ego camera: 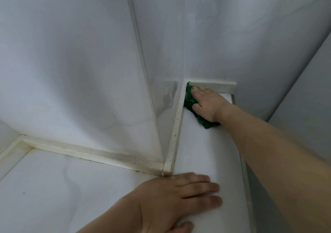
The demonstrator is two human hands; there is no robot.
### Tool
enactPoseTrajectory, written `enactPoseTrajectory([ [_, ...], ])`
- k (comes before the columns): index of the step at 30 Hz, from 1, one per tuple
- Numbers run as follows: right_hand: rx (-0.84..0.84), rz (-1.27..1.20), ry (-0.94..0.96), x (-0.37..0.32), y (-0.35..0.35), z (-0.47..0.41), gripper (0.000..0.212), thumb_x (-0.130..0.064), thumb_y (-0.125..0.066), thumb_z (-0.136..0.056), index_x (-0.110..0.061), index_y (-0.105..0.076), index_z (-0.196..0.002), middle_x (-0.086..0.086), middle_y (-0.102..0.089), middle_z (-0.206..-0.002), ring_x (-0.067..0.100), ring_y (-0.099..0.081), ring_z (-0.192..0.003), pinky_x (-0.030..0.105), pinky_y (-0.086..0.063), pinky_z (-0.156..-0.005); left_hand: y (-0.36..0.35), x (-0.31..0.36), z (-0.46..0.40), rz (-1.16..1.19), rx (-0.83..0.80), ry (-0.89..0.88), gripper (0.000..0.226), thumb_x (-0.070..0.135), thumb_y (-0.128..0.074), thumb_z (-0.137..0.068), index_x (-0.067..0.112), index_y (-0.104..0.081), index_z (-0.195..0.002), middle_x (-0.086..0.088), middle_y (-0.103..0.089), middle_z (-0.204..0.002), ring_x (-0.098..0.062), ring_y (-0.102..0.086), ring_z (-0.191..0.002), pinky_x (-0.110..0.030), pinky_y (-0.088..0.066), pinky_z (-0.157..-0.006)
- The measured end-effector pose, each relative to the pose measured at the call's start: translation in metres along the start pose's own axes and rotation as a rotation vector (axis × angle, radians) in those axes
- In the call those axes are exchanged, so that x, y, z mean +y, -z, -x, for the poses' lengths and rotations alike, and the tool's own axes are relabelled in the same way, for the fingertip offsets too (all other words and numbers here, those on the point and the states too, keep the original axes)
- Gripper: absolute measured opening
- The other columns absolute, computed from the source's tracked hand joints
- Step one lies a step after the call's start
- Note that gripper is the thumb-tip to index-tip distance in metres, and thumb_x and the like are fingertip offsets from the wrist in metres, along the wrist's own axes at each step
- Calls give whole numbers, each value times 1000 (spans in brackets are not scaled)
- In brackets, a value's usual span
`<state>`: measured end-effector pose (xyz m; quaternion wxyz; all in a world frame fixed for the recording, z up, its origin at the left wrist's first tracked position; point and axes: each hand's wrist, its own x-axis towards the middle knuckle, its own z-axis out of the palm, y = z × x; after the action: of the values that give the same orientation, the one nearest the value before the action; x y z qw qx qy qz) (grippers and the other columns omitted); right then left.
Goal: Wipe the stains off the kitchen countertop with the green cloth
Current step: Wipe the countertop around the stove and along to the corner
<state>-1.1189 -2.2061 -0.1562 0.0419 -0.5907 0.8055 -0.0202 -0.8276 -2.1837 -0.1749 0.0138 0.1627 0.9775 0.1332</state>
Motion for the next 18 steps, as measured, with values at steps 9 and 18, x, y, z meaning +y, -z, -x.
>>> enactPoseTrajectory([
  [9,72,-33,-40,-17,8,21,51,-31,-43,-94,-9,-40,-140,13,-45,-141,28,-42,-127,33,-32,-100,-2,5,0,25,-15,26,66,32,-40,-91,17,-31,-154,-2,-22,-163,-17,-12,-152,-42,-22,-120],
  [18,76,-19,29,-32,-1,55,57,-28,-39,-94,-7,-32,-147,9,-35,-152,24,-32,-136,34,-28,-110,2,11,0,18,-3,48,70,29,-42,-86,19,-32,-154,0,-24,-163,-16,-13,-152,-40,-22,-121],
])
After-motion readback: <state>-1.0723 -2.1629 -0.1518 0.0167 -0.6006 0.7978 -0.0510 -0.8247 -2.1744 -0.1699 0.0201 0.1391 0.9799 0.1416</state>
